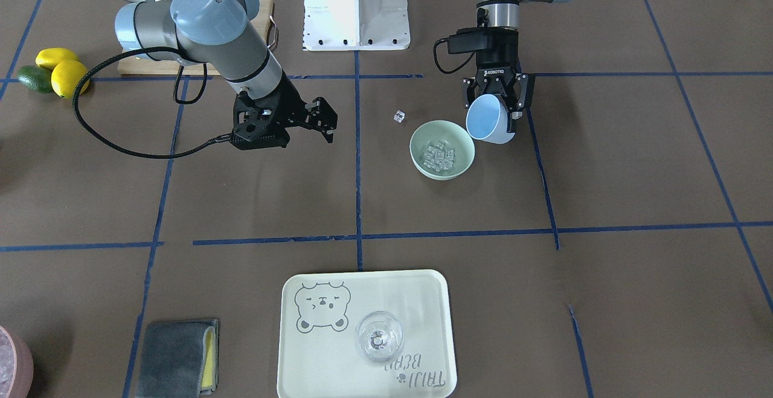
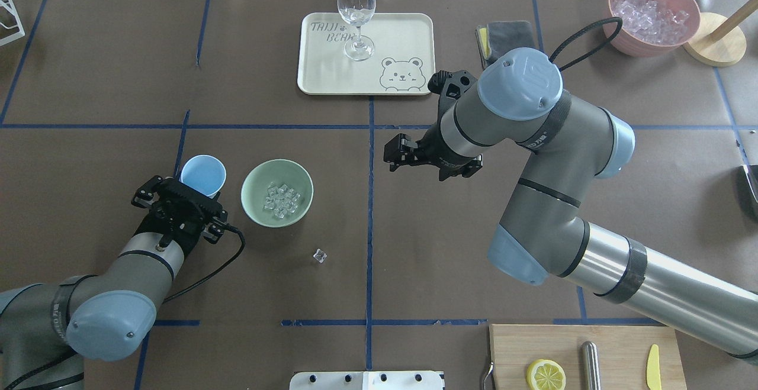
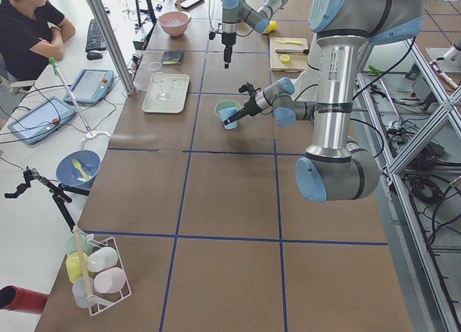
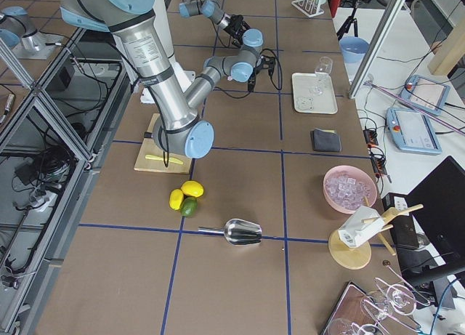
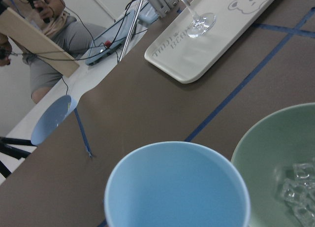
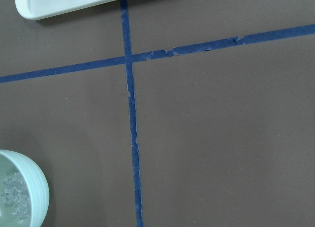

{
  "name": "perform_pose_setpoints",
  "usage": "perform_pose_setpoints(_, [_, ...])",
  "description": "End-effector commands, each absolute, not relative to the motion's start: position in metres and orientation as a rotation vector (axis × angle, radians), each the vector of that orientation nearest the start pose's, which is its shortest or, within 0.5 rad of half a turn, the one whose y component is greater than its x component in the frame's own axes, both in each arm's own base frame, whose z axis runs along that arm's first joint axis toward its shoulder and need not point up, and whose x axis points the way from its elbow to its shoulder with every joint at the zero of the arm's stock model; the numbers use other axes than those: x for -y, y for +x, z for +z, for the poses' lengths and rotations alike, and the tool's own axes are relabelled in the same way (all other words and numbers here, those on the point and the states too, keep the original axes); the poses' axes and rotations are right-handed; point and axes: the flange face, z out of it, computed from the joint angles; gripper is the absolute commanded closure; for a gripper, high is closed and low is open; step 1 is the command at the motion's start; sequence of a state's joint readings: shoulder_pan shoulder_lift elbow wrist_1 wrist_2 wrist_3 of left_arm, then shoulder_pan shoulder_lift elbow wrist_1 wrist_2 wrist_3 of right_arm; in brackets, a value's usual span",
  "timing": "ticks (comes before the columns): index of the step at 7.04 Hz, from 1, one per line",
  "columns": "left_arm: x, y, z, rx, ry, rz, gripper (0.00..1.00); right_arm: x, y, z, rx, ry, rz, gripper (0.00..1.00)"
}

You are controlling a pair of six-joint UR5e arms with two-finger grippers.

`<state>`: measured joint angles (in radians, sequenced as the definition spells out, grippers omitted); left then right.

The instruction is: Pour ice into bowl

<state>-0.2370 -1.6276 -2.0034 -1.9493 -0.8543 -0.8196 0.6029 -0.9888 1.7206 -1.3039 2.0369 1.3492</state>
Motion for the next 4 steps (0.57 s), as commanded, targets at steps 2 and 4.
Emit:
perform_pose_setpoints(2, [0.349, 0.389, 0.386, -0.446, 0.94, -0.118, 1.0, 0.438, -0.545, 0.192, 1.053, 0.002, 0.142, 0.0])
perform_pose_setpoints(4, [0.386, 0.351, 0.389, -0.401, 0.962, -0.213, 1.0, 0.433, -0.588, 0.174, 1.046, 0.026, 0.174, 0.0])
